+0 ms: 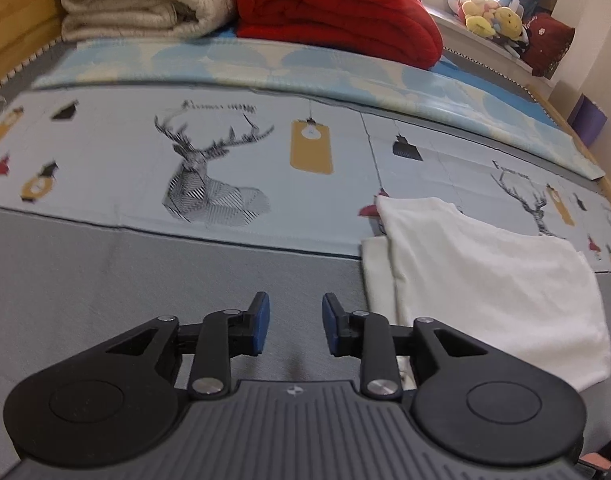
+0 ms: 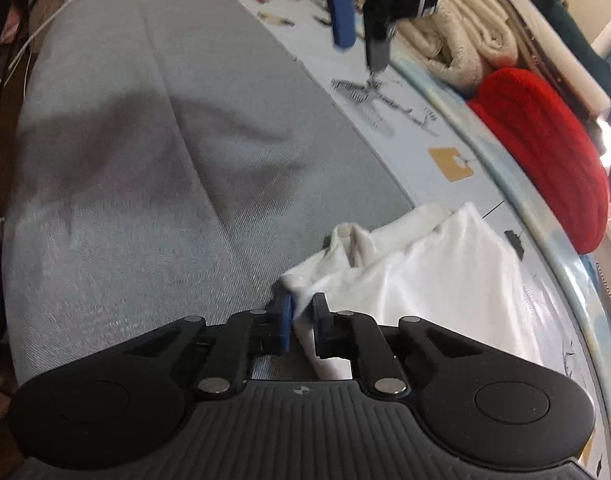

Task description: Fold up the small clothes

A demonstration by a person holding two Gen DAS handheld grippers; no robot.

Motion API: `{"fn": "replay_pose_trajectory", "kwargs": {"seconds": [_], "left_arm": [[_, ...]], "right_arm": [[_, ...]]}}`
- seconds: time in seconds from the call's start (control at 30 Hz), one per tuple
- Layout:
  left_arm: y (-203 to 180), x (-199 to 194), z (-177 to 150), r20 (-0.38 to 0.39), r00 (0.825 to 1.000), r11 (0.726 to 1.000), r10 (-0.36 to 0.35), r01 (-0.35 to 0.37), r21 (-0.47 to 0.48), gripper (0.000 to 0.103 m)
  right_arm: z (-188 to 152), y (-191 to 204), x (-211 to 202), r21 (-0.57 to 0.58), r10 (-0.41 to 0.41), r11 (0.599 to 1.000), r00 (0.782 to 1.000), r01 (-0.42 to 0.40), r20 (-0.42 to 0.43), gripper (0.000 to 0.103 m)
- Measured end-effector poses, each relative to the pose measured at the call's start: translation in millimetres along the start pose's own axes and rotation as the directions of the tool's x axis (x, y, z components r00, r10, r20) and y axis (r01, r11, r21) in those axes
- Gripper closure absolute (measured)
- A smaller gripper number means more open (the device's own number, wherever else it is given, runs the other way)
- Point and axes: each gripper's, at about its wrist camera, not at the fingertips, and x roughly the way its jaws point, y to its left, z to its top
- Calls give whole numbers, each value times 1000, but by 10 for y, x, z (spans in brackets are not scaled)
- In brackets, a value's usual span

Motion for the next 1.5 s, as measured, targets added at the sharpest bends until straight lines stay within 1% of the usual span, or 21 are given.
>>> {"fn": "replay_pose_trajectory", "kwargs": {"seconds": [0.03, 0.1, 0.13, 0.2, 0.27, 0.37, 0.5, 0.6, 0.73, 0.77, 0.8, 0.87, 0.9, 0.93, 1.03, 1.13, 1.27, 1.33, 1.37, 1.43, 1.5], "left_arm": [[-1, 23, 4, -14, 1000, 1000, -20, 20, -16, 63], [10, 74, 6, -49, 996, 995, -78, 75, -68, 47], [20, 111, 7, -70, 991, 989, -116, 109, -103, 42], [19, 201, -5, -116, 977, 973, -180, 160, -169, 24], [3, 312, -28, -160, 957, 950, -244, 202, -238, 20], [-59, 501, -68, -213, 907, 904, -363, 287, -318, 17], [-163, 748, -67, -225, 871, 857, -437, 327, -398, 16], [-227, 966, -38, -231, 860, 831, -455, 318, -456, 16], [-378, 1182, 22, -252, 858, 839, -447, 305, -450, 20], [-419, 1217, 35, -260, 857, 845, -445, 305, -439, 31], [-438, 1239, 47, -268, 858, 854, -438, 304, -423, 48], [-480, 1253, 59, -285, 869, 877, -405, 280, -391, 64], [-487, 1237, 64, -289, 874, 887, -391, 274, -371, 80], [-483, 1208, 75, -290, 878, 896, -382, 274, -351, 86], [-390, 1013, 129, -261, 898, 916, -353, 276, -290, 90], [-122, 724, 171, -229, 921, 927, -314, 245, -284, 91], [198, 253, 162, -189, 956, 951, -226, 174, -257, 91], [316, 131, 132, -180, 960, 950, -213, 161, -266, 91], [340, 109, 126, -185, 961, 953, -205, 152, -264, 91], [296, 101, 131, -193, 962, 958, -194, 143, -249, 91], [151, 116, 157, -190, 962, 963, -196, 153, -221, 91]], "right_arm": [[9, -28, -41, 18, 2, 1000, 1000, -2, 13, 95], [24, -117, -130, 69, 7, 998, 999, -10, 42, 95], [29, -168, -179, 98, 8, 995, 998, -14, 57, 95], [36, -272, -283, 150, 11, 988, 996, -24, 87, 96], [33, -361, -401, 189, 9, 982, 993, -31, 114, 96], [23, -509, -576, 241, 3, 970, 988, -41, 155, 96], [-26, -667, -751, 305, 8, 950, 980, -69, 196, 96], [-77, -714, -830, 311, 15, 947, 977, -83, 214, 96], [-118, -746, -912, 307, 28, 947, 974, -99, 226, 96], [-122, -758, -921, 307, 33, 946, 973, -104, 229, 96], [-120, -765, -930, 305, 36, 946, 972, -108, 231, 96], [-113, -779, -922, 308, 48, 944, 971, -121, 233, 96], [-101, -787, -902, 313, 57, 941, 971, -130, 232, 96], [-93, -782, -899, 316, 62, 939, 971, -135, 229, 96], [10, -733, -846, 313, 90, 936, 968, -162, 233, 96], [156, -665, -859, 312, 135, 923, 950, -224, 283, 96], [327, -679, -962, 356, 212, 860, 890, -365, 403, 96], [372, -716, -1028, 378, 227, 828, 863, -415, 452, 96], [383, -745, -1044, 392, 230, 813, 856, -430, 463, 96], [365, -764, -1056, 412, 228, 803, 860, -432, 457, 96], [313, -747, -1075, 413, 220, 813, 873, -411, 436, 96]]}}
